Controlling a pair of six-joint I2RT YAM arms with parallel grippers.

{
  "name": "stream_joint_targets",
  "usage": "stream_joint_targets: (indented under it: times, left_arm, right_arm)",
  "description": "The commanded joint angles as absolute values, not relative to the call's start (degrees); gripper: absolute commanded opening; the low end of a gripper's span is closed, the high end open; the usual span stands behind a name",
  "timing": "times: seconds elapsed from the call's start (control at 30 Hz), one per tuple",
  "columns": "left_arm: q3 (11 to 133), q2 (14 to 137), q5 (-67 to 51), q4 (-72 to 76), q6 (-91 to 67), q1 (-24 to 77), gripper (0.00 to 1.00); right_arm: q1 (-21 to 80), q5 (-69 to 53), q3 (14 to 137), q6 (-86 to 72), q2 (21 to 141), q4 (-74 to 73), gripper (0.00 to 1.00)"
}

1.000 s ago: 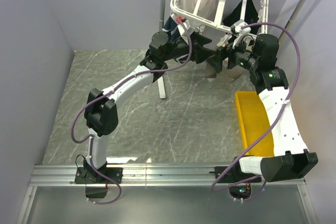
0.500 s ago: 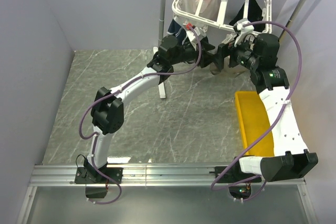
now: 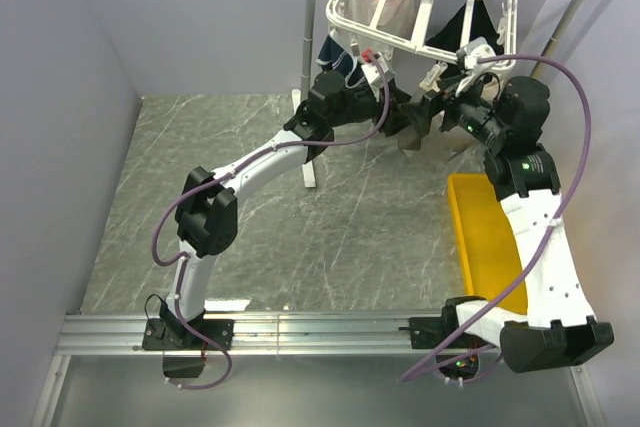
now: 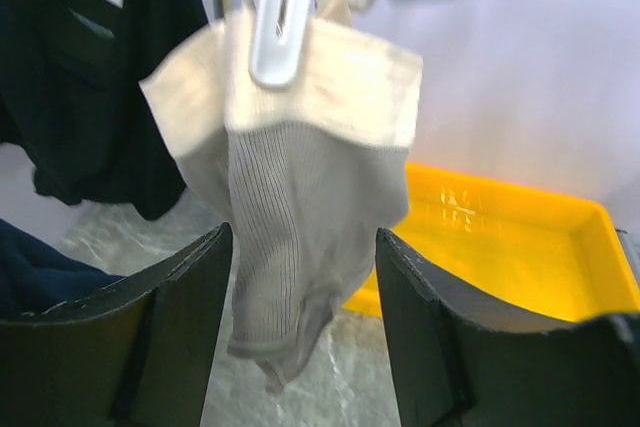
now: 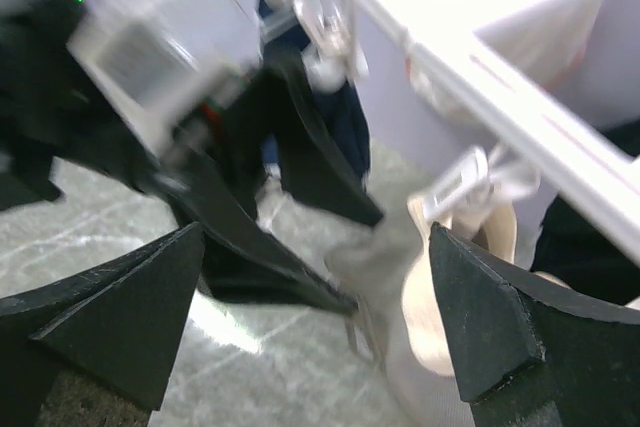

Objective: Clip the underwear to the hanger

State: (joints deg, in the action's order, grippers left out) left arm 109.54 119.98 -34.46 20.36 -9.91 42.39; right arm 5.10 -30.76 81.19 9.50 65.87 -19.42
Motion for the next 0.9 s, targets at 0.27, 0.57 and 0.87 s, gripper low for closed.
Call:
stream_joint_targets:
  times: [0.27,0.57,0.87]
  left_arm:
    - [107.85,117.78,-35.59,19.69,-9.66,42.80,0.66]
    - [97.57,107.69,-38.32,19.16,-10.99,41.84,0.98]
    - [82.97,93.97,-37.62,15.41,-16.08,37.28,0.99]
  right_arm:
    - [5.27,-34.01,83.94,11.51,61.53,-14.41,1.00]
    - [5.01,-36.83,85.96,7.92,58.72,-16.52,1.00]
    - [1.32,-39.46,81.48,0.09,54.06,-19.51,1.00]
